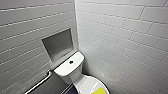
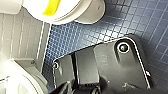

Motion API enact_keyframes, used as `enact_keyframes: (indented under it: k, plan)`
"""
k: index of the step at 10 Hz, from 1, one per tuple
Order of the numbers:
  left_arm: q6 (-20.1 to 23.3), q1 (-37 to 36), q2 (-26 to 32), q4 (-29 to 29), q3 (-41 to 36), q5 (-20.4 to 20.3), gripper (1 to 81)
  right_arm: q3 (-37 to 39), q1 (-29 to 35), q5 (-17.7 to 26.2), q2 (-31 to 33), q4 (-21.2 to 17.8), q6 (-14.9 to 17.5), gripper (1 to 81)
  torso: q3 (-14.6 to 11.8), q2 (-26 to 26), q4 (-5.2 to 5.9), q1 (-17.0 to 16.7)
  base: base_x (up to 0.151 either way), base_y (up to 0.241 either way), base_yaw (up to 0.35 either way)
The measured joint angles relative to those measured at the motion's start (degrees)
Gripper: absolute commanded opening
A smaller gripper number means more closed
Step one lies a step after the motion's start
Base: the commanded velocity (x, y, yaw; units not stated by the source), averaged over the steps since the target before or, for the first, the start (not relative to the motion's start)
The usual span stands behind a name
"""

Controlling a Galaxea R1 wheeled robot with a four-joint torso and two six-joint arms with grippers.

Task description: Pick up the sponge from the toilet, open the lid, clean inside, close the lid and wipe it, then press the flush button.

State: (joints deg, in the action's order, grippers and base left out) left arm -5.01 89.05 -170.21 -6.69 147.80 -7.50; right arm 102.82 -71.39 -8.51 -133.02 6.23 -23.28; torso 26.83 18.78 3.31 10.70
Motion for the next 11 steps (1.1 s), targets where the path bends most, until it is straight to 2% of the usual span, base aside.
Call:
enact_keyframes:
  k: [3, 5, 8, 11]
  plan:
    - [0.02, 0.13, -0.11, 0.0, 0.02, 0.0, 81.1, -0.5, 5.84, 0.72, -0.11, 0.02, -0.37, 81.1, 0.02, 6.51, 0.0, 4.06, 0.0, 0.0, 0.0]
    - [0.0, 0.09, -0.13, 0.02, 0.11, -0.02, 81.1, 0.05, 8.0, 1.18, -0.71, 0.02, -0.44, 81.1, 1.13, 10.01, 0.0, 6.23, 0.0, 0.0, 0.0]
    - [0.0, 0.22, -0.26, 0.02, 0.18, 0.0, 81.1, 1.57, 8.9, 2.36, -2.76, 0.02, -0.59, 81.1, 6.67, 16.03, 0.0, 10.01, 0.0, 0.0, 0.0]
    - [-0.02, -0.13, -0.41, 0.02, 0.18, -0.1, 81.1, 1.6, 13.4, 2.97, -2.93, 0.02, -0.59, 81.1, 12.59, 22.39, 0.0, 14.08, 0.0, 0.0, 0.0]
